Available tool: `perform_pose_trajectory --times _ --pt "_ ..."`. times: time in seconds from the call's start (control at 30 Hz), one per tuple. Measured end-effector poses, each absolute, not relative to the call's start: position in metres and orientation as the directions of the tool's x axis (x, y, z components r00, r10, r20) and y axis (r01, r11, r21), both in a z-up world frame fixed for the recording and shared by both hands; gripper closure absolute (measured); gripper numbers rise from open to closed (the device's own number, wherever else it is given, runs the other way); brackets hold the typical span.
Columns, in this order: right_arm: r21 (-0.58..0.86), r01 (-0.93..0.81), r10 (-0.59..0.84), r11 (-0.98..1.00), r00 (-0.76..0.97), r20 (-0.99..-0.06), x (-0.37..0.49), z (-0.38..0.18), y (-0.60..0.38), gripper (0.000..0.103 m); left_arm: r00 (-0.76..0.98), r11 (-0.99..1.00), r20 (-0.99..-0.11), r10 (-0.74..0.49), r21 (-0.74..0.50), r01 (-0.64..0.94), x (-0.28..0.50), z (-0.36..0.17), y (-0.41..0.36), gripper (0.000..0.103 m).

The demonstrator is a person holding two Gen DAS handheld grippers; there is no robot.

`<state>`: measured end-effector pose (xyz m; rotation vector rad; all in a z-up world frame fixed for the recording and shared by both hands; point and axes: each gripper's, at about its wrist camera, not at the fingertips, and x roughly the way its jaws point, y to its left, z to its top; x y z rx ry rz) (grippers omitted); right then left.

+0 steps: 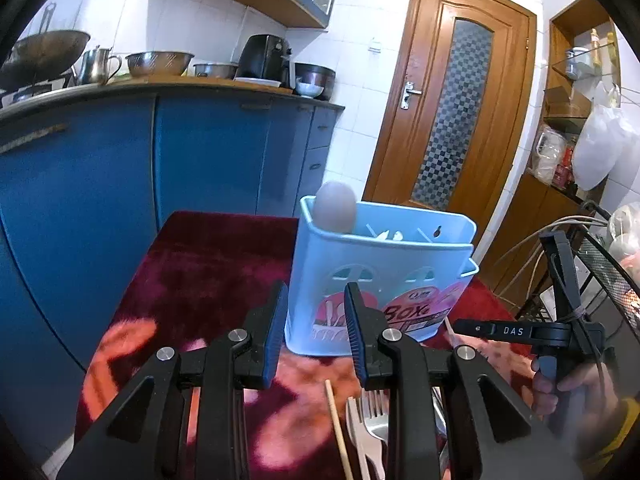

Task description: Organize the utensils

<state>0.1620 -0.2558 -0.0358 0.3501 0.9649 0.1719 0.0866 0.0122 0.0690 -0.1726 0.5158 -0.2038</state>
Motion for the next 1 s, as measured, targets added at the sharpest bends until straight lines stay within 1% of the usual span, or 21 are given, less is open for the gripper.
perform_pose_trajectory --times 0.33,0.37,0.5,0.6,0.8,1.0 --pt "0.405 0.054 0.327 0.913 0.498 -0.803 0.178 -0.054 -0.255 0.08 0.826 0.966 -0.513 -0.233 -0.22 0.136 0.09 0.053 0.016 0.074" --pt "0.41 0.057 0.33 0.91 0.5 -0.801 0.178 -0.054 -0.256 0.085 0.824 0.966 -0.517 -0.233 -0.22 0.136 0.091 0.053 0.016 0.074" --pt "0.436 0.06 0.349 0.898 0.509 -0.787 0.177 -0.049 -0.263 0.091 0.817 0.966 -0.527 -0.235 -0.217 0.138 0.091 0.05 0.016 0.074" --pt "0.466 0.064 0.364 0.882 0.534 -0.763 0.169 -0.043 -0.27 0.096 0.811 0.966 -0.534 -0.239 -0.219 0.14 0.09 0.049 0.015 0.074" --pt "0.497 0.059 0.372 0.866 0.59 -0.717 0.153 -0.024 -0.279 0.096 0.804 0.965 -0.542 -0.243 -0.216 0.146 0.089 0.045 0.013 0.074" --pt "0.535 0.01 0.388 0.845 0.677 -0.625 0.137 0.007 -0.286 0.096 0.8 0.965 -0.549 -0.244 -0.217 0.146 0.089 0.043 0.013 0.074"
